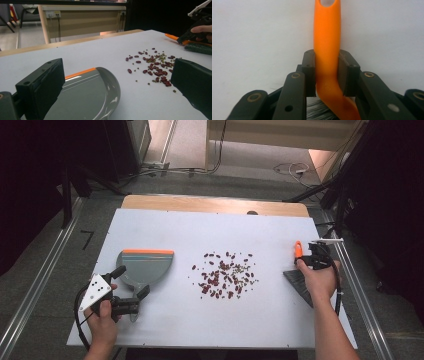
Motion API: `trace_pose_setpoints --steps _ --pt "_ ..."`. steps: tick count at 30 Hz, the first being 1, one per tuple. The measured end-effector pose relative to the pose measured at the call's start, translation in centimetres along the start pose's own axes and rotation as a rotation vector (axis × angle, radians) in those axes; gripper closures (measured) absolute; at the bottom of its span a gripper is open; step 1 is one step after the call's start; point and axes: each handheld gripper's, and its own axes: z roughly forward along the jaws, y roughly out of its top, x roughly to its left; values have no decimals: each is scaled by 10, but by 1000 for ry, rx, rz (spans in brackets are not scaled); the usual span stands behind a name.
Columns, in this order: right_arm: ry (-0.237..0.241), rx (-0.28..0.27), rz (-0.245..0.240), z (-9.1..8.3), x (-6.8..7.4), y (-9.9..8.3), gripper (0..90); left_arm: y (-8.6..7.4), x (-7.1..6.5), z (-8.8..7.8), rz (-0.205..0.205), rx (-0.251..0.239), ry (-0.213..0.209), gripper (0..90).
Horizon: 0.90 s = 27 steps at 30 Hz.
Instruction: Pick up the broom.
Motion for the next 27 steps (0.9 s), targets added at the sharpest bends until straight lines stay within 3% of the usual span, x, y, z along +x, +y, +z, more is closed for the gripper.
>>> trace_pose_setpoints --steps 1,2,3,7,8,10,11,12,13,15,16,18,19,20,21,24,25,27 --pt "0 0 0 0 0 0 679 1 -1 1 1 -2 -2 0" --pt "28 -61 -45 -6 2 -8 680 1 -2 1 2 -3 -6 0" --pt "31 -79 -54 -9 3 -10 680 2 -3 2 1 -4 -7 0" --pt "136 -199 -82 -28 6 -21 681 5 -10 4 2 -3 -22 0" --pt "187 -234 -90 -33 7 -24 681 6 -11 5 6 -4 -24 0" --pt "195 -292 -106 -42 10 -31 682 8 -15 6 9 -2 -35 0" --pt "195 -292 -106 -42 10 -31 682 8 -15 6 9 -2 -35 0" --pt "266 -363 -117 -52 12 -39 682 10 -18 8 14 -2 -39 0" --pt "279 -382 -114 -54 13 -41 682 10 -20 8 19 0 -43 0" --pt "382 -437 -110 -61 13 -46 682 13 -25 11 20 1 -57 0" --pt "402 -465 -103 -66 15 -48 683 14 -29 13 20 -1 -67 0" --pt "430 -474 -107 -68 17 -50 683 17 -35 16 24 3 -86 0" --pt "492 -517 -91 -75 20 -53 684 21 -43 20 25 5 -114 0" --pt "525 -524 -92 -77 23 -52 684 21 -43 20 25 5 -114 0" --pt "551 -540 -92 -81 27 -53 685 26 -53 25 29 10 -145 0" --pt "627 -574 -114 -92 41 -54 687 31 -65 29 36 11 -176 0" --pt "657 -580 -130 -95 46 -54 688 36 -77 36 44 14 -215 0" --pt "714 -610 -141 -102 58 -54 689 38 -84 41 57 23 -234 0"
